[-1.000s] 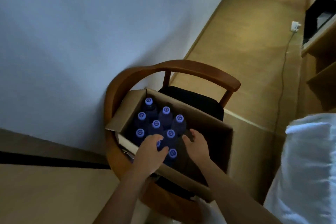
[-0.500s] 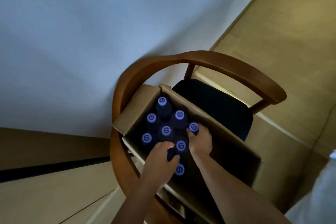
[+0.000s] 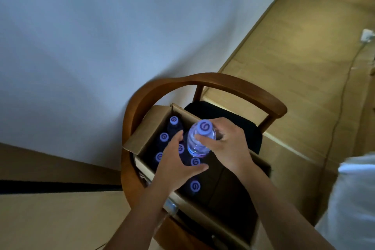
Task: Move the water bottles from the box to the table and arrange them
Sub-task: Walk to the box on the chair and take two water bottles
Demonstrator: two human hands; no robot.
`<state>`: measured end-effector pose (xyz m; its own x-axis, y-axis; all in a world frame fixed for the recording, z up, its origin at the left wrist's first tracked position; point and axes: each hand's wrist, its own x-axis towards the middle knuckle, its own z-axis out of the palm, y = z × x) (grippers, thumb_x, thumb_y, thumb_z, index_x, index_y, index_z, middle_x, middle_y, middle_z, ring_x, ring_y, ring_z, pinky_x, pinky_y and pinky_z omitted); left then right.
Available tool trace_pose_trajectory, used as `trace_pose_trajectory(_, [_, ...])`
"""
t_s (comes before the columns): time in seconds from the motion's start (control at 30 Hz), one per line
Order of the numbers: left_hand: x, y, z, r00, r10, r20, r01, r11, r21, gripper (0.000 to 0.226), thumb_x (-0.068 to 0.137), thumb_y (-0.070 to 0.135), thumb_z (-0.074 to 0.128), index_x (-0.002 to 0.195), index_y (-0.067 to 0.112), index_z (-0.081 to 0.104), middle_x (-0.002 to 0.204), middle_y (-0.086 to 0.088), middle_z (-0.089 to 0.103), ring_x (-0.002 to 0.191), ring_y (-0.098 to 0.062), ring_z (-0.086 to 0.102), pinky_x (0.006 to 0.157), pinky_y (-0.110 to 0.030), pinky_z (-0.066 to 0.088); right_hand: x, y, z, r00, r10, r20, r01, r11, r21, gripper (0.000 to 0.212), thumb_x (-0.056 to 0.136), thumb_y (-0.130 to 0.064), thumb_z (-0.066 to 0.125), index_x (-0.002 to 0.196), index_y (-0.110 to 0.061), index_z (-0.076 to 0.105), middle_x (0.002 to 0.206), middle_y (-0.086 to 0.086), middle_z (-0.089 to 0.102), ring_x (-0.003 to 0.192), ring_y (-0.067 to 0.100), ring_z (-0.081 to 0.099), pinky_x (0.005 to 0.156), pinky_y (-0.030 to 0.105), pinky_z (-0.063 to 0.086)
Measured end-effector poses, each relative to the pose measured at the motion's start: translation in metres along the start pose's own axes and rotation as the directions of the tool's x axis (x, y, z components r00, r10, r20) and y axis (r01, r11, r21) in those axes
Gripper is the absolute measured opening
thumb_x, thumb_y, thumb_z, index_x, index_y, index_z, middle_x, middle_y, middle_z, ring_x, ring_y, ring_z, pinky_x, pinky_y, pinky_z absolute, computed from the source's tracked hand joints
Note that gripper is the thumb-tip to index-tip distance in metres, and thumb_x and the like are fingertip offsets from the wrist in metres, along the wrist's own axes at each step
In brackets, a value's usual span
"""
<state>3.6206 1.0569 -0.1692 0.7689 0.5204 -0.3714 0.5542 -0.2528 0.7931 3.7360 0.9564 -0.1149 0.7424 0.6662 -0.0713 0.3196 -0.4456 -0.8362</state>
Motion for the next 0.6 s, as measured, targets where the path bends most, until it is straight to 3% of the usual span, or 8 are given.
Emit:
trace_pose_trajectory(0.07, [-0.002,0.010,-0.007,0.992,0.090,-0.088,-0.097,0.992,-0.081,0.099,0.054,0.033,0.089,0.135,0.035,0.033,0.120,0.031,0.048,0.111,0.017,0.045,0.090,-0.003,0.036,-0.007,-0.028,-0.009,0.998,-0.046,0.049,0.044,0.998,0.035,0.033,0.077,-0.031,0.074,0.103,-0.014,0.063,0.097,0.002,0.067,0.091,0.014,0.063,0.087,0.037,0.051])
trace_pose_trajectory(0.17, [-0.011,0.016,-0.019,0.961,0.106,-0.255,-0.143,0.981,-0.130,0.079,0.049,0.026,0.090,0.115,0.042,0.048,0.099,0.031,0.062,0.094,0.008,0.060,0.074,-0.002,0.045,-0.015,-0.052,-0.011,0.996,-0.086,0.035,0.078,0.979,0.190,0.030,0.073,-0.030,0.077,0.099,-0.017,0.066,0.090,-0.006,0.068,0.083,0.004,0.063,0.074,0.021,0.050])
trace_pose_trajectory(0.23, [-0.018,0.016,-0.022,0.934,0.141,-0.329,-0.162,0.986,-0.038,0.078,0.053,0.031,0.089,0.120,0.030,0.050,0.107,0.022,0.061,0.098,-0.002,0.059,0.088,-0.015,0.046,-0.012,-0.051,-0.011,0.993,-0.076,0.092,0.030,0.904,0.425,0.026,0.076,-0.026,0.074,0.100,-0.017,0.068,0.091,-0.005,0.069,0.085,0.006,0.065,0.076,0.023,0.051])
trace_pose_trajectory(0.3, [-0.025,0.009,-0.026,0.919,0.019,-0.394,-0.102,0.976,-0.190,0.088,0.045,0.037,0.089,0.122,0.018,0.052,0.112,0.007,0.063,0.104,-0.015,0.060,0.093,-0.035,0.049,-0.004,-0.031,-0.004,0.993,-0.028,0.116,-0.038,0.848,0.529,0.022,0.082,-0.029,0.067,0.102,-0.021,0.067,0.094,-0.007,0.070,0.092,0.008,0.065,0.084,0.029,0.053])
trace_pose_trajectory(0.4, [-0.036,-0.007,-0.032,0.894,-0.145,-0.425,-0.041,0.916,-0.399,0.089,0.030,0.047,0.083,0.111,0.018,0.060,0.101,0.003,0.069,0.098,-0.018,0.066,0.083,-0.038,0.053,0.004,0.033,0.023,0.966,0.211,0.151,-0.244,0.936,0.255,0.027,0.084,-0.034,0.064,0.110,-0.026,0.060,0.099,-0.018,0.060,0.104,0.007,0.059,0.081,0.016,0.044])
trace_pose_trajectory(0.47, [-0.040,-0.019,-0.036,0.870,-0.228,-0.437,0.000,0.887,-0.463,0.081,0.026,0.047,0.083,0.101,0.020,0.064,0.090,0.005,0.072,0.089,-0.016,0.068,0.073,-0.033,0.054,-0.002,0.080,0.045,0.885,0.374,0.277,-0.402,0.915,0.047,0.040,0.081,-0.036,0.068,0.118,-0.028,0.055,0.108,-0.019,0.053,0.110,0.007,0.054,0.084,0.016,0.041])
trace_pose_trajectory(0.53, [-0.042,-0.028,-0.037,0.850,-0.281,-0.445,0.045,0.881,-0.472,0.075,0.026,0.043,0.085,0.096,0.024,0.065,0.084,0.009,0.072,0.083,-0.012,0.069,0.067,-0.026,0.051,-0.012,0.114,0.063,0.810,0.383,0.444,-0.458,0.886,0.071,0.029,0.076,-0.034,0.073,0.102,-0.036,0.060,0.103,-0.024,0.060,0.102,-0.005,0.057,0.084,0.011,0.043])
trace_pose_trajectory(0.6, [-0.043,-0.036,-0.036,0.844,-0.313,-0.435,0.084,0.879,-0.469,0.067,0.037,0.029,0.091,0.099,0.025,0.065,0.086,0.009,0.073,0.083,-0.011,0.069,0.068,-0.028,0.052,-0.018,0.132,0.080,0.796,0.324,0.511,-0.456,0.877,0.154,0.025,0.073,-0.028,0.076,0.093,-0.037,0.063,0.093,-0.022,0.067,0.094,-0.009,0.060,0.080,0.009,0.046])
